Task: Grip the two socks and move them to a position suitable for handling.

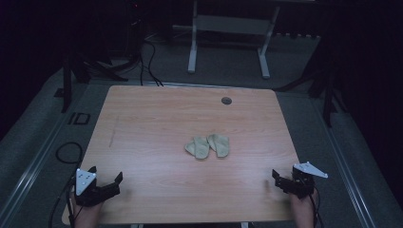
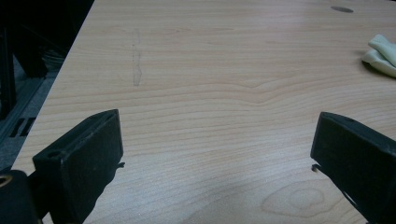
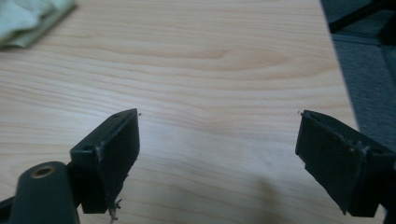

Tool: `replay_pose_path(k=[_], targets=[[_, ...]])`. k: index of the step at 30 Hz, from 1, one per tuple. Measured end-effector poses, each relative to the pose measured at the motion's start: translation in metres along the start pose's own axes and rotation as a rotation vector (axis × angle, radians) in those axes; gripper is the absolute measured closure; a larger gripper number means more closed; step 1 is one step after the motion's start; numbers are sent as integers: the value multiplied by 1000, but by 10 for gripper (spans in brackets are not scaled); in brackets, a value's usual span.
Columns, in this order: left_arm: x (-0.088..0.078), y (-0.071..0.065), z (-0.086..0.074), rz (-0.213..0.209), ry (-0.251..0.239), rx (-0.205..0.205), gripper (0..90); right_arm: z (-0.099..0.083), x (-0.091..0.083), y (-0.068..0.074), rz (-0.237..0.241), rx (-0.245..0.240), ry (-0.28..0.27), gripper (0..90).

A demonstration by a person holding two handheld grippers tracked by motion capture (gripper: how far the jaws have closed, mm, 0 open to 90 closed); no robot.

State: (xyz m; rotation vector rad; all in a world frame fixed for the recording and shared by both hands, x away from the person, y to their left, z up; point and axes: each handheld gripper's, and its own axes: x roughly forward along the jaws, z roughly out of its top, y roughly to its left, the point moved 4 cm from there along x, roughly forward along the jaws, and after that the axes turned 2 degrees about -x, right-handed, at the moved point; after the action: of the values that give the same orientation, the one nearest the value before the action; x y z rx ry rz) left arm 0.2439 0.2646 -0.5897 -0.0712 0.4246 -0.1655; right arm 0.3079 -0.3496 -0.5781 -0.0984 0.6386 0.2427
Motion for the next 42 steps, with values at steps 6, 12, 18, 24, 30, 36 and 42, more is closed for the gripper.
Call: replay_pose_path(k=[6,12,18,24,30,36,42], targets=[[0,-1,0,-1,2,5,23,15,3,16,110,12,25,132],[0,-1,0,-4,4,1,24,29,9,30,176,29,29,129],[1,-2,0,-7,12,1,23,42,17,48,177,-43,26,131],[-1,-5,2,-15,6,10,24,53,26,67,218,-87,36,144],[0,-6,1,-24,11,15,23,65,36,79,232,-95,46,148],[0,-4,1,-31,11,5,24,72,47,96,220,-135,61,148],[1,-5,1,-38,17,10,23,78,56,111,249,-144,89,176]])
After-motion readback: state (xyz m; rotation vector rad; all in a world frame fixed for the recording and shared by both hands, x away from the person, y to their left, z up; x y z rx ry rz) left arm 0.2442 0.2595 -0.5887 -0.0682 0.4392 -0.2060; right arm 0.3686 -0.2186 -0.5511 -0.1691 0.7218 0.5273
